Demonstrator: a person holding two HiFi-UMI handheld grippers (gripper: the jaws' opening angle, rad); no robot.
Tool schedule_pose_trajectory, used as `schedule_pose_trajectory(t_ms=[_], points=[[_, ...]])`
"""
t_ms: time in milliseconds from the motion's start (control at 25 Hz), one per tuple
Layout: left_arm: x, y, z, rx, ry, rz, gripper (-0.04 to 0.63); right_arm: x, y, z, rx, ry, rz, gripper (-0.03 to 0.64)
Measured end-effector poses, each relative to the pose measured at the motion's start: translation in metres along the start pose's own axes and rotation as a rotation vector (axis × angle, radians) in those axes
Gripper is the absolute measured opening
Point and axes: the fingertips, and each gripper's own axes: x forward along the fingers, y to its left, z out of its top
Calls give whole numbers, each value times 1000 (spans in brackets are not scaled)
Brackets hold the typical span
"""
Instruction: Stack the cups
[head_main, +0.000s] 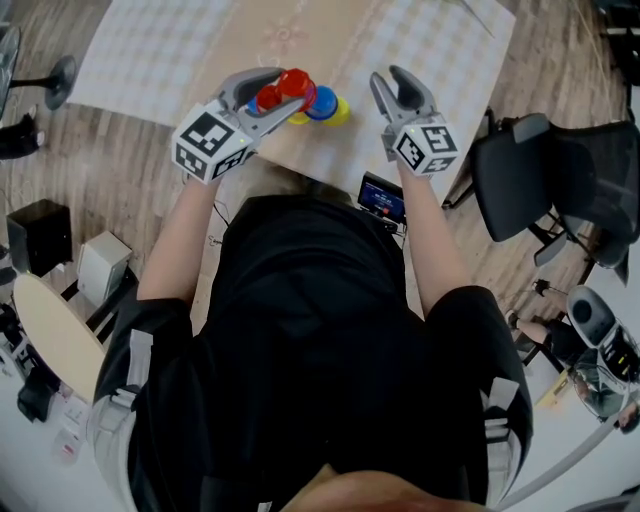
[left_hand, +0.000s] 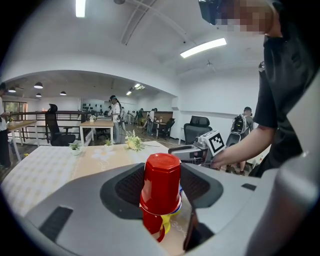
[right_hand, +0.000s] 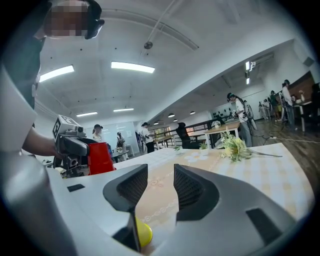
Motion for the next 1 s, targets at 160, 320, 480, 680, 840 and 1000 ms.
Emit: schedule_pose_trajectory(t_ms=[160,320,480,680,840,1000], points=[[-1,0,-2,6,-1,3,222,-3,0,-3,4,5,-3,173],[0,-1,-4,-18,-16,-12,224,-1,-2,-5,12,2,-3,173],[-1,-4,-3,-12,-30,-18,252,1,-1,-4,2,7,3,173],[-8,-2,8,1,-59,-10,255,3,1,-4,4,7,7,173],[-27,1,33,-9,-146,15,255,1,6,-1,-4,1,18,172],[-60,11,59,-27,-280,103,249,-3,16,5,-16,-14,44,161]])
